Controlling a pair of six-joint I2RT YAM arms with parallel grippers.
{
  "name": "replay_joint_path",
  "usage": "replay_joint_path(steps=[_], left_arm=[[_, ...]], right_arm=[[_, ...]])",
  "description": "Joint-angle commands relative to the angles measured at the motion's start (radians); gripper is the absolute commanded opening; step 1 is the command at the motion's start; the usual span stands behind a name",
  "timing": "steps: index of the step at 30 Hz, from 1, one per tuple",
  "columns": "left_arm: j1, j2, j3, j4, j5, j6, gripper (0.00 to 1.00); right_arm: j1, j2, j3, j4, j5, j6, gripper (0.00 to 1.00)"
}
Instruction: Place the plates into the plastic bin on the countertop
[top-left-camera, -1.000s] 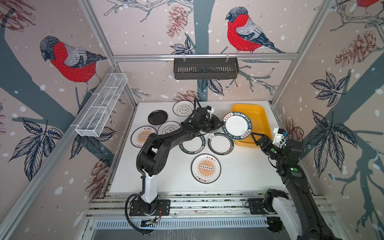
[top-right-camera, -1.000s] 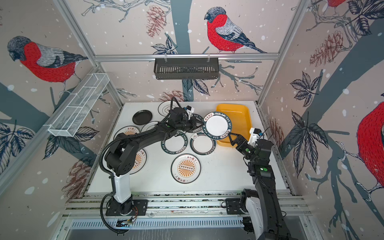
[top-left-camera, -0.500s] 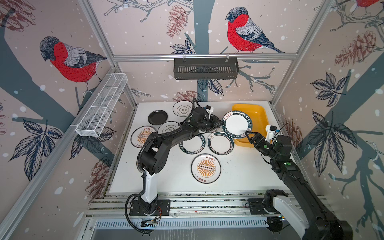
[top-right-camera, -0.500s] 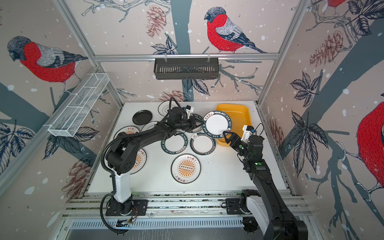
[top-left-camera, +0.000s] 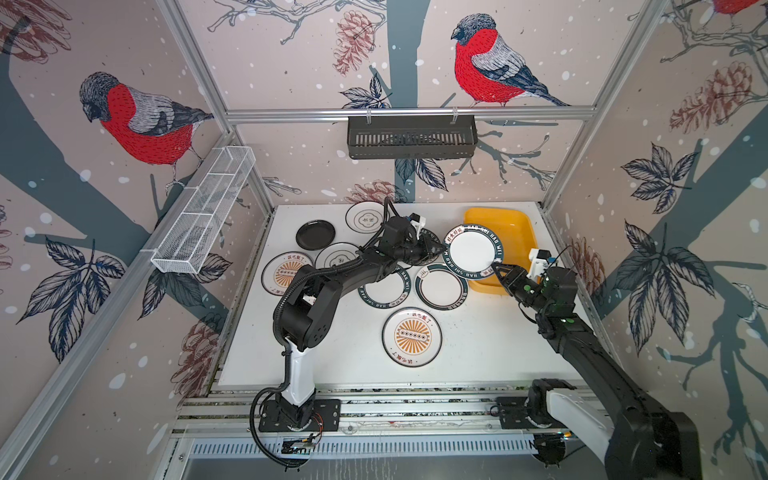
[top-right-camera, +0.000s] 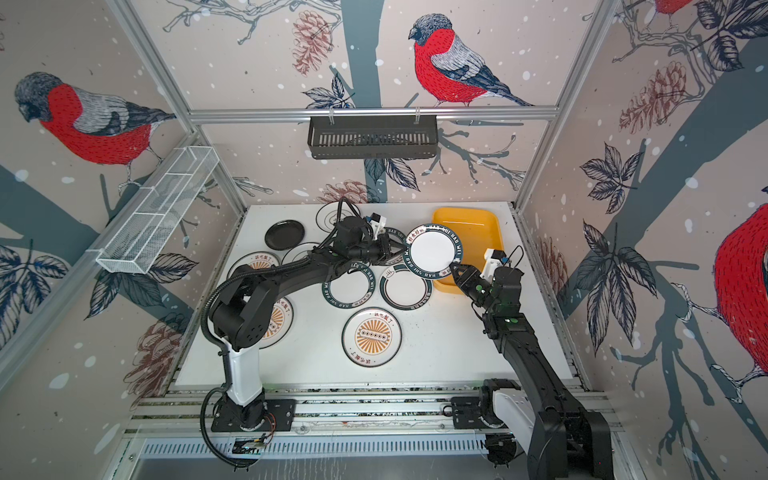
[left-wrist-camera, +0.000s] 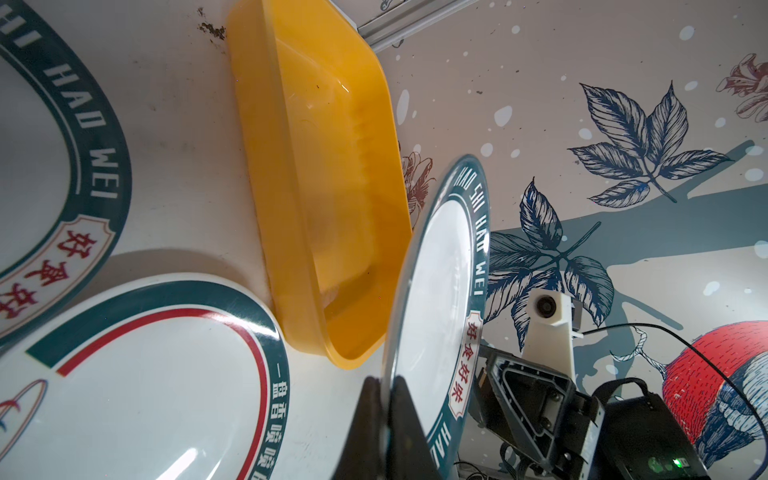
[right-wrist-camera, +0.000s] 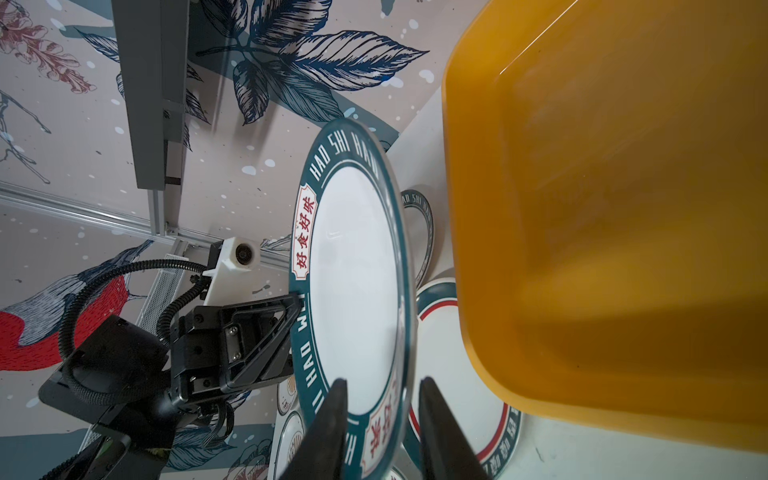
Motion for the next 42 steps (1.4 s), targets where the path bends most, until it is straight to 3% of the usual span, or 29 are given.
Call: replay_joint_path(steps=[1,3,10,13,16,21,24,28,32,37,42], left_arm=[[-0.003,-0.016,-0.004,0.106,0.018,-0.019,0.00],[-0.004,-0.015,-0.003,0.107,0.021,-0.020,0.00],[-0.007,-0.020,-0.006,0.113,0.027,-0.019,0.00],[-0.008,-0.020,-0.003,0.116,0.029,-0.018,0.00],[-0.008,-0.025,-0.003,0.117,0.025,-0.015,0.14],[-0.007,-0.077,-0.030,0.090,0.004,0.054,0.58],[0.007,-0.133,-0.054,0.046,-0.011,0.108,0.76],[0.039,-0.203,-0.055,-0.059,0.022,0.200,0.82],[0.080,-0.309,-0.080,-0.166,0.046,0.326,0.96],[0.107,-0.454,-0.079,-0.379,-0.050,0.515,0.97],[0.151,-0.632,-0.164,-0.387,-0.110,0.617,0.96]], right_arm=[[0.006,0.014,0.007,0.048,0.002,0.003,0.32],[0.013,0.024,0.009,0.050,0.003,-0.002,0.29],[0.019,0.061,0.018,0.036,0.002,-0.006,0.06],[0.020,0.075,0.021,0.033,0.003,-0.005,0.03],[0.020,0.083,0.023,0.036,0.008,0.007,0.02],[0.021,0.087,0.041,-0.002,0.026,0.029,0.01],[0.022,0.075,0.054,-0.037,0.054,0.039,0.01],[0.024,0.045,0.032,-0.010,0.095,0.084,0.01],[0.022,0.039,0.054,-0.039,0.133,0.081,0.01],[0.017,0.048,0.085,-0.082,0.191,0.101,0.01],[0.002,0.063,0.097,-0.090,0.240,0.141,0.01]])
